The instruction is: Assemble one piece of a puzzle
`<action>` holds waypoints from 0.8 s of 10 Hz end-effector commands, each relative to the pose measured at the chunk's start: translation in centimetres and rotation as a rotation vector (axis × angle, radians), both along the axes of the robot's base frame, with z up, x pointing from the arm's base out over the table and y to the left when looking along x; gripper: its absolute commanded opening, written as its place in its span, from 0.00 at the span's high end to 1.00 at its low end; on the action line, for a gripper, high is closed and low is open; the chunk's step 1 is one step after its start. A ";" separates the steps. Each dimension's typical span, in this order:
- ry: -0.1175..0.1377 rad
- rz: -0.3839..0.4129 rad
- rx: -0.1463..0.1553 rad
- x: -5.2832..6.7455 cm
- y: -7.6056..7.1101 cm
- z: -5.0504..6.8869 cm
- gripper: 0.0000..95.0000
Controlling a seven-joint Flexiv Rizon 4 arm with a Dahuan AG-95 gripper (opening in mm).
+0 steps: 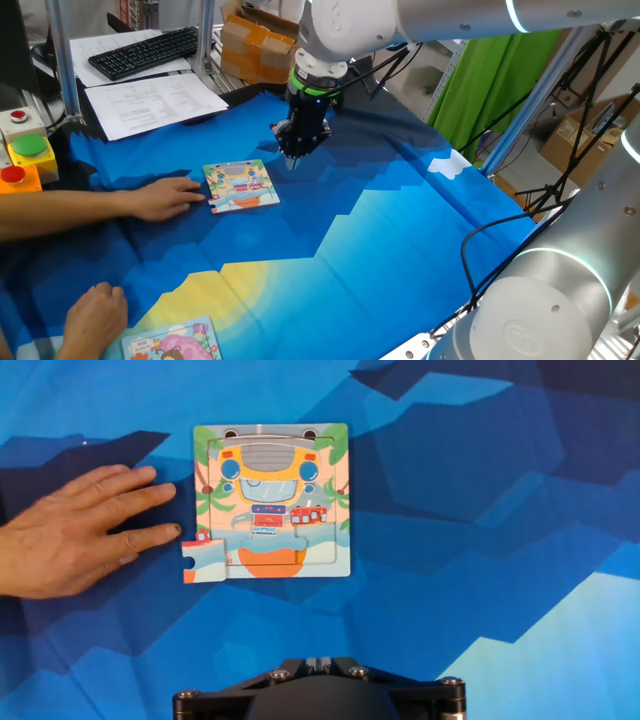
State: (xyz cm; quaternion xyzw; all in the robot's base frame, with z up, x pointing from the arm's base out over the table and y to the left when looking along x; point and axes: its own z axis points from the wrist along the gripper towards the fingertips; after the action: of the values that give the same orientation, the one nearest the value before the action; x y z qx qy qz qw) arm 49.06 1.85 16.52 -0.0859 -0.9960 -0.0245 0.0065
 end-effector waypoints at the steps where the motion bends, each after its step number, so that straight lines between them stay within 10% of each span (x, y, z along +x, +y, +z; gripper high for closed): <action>1: 0.002 -0.005 0.003 0.1 0.2 -0.1 1.00; 8: 0.003 -0.036 0.011 1.3 3.4 -2.0 1.00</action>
State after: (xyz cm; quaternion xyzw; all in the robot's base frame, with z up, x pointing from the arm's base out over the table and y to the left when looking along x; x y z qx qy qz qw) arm 50.54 5.36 14.28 -0.1043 -0.9941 -0.0307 0.0064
